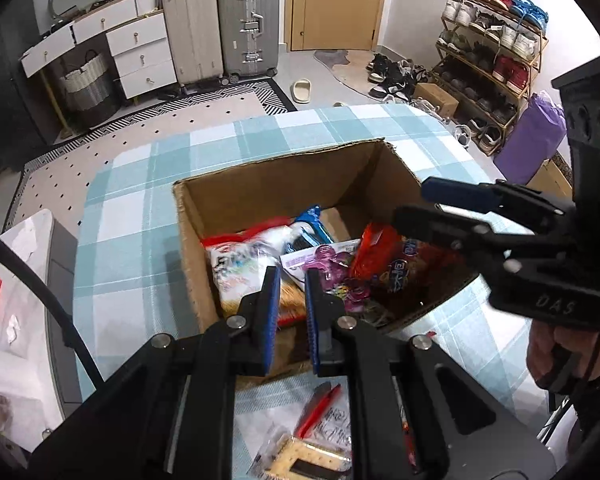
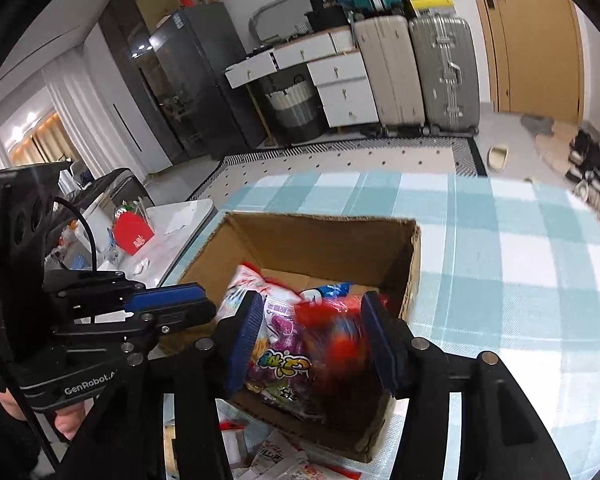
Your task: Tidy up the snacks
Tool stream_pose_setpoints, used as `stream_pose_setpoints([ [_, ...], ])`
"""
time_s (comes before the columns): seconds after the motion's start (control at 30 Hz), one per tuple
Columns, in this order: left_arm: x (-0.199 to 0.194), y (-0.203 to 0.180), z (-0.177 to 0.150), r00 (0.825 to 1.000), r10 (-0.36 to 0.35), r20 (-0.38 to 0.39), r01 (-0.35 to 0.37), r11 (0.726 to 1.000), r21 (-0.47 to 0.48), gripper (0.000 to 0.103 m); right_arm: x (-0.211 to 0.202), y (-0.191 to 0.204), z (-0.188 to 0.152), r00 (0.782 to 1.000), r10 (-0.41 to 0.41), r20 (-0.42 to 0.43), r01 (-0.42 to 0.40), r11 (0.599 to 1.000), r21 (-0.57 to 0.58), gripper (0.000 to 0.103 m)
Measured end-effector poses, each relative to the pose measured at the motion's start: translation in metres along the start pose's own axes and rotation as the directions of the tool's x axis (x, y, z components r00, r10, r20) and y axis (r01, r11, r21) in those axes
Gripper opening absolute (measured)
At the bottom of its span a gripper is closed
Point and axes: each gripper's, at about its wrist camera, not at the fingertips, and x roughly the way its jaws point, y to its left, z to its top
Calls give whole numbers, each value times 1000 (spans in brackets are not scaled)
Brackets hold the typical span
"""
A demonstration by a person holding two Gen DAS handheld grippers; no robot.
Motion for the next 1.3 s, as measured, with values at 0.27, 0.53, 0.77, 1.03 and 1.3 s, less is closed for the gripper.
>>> stream_pose_setpoints([
  [0.27, -46, 1, -23, 998, 11, 67, -10, 1000, -26, 11, -41, 17, -1, 998, 17, 53, -16, 1000, -19, 53],
  [0.53, -106, -7, -58, 987, 25, 159, -15, 998, -60, 31, -90, 36, -15, 993, 23, 115, -18, 999, -42, 62],
  [0.77, -165, -23, -97, 953, 41, 301, -11, 995, -100, 70, -130, 47, -35, 985, 31, 172, -24, 999, -45, 72],
  [1.03, -215, -49, -145, 909, 83, 408, -37, 992, -117, 81, -176, 65, -64, 965, 49, 257, -28, 996, -86, 83],
  [1.3, -228, -54, -178, 908, 108, 405, -41, 984, -171, 82, -212, 88, -101, 932, 79, 353, -28, 989, -148, 97],
])
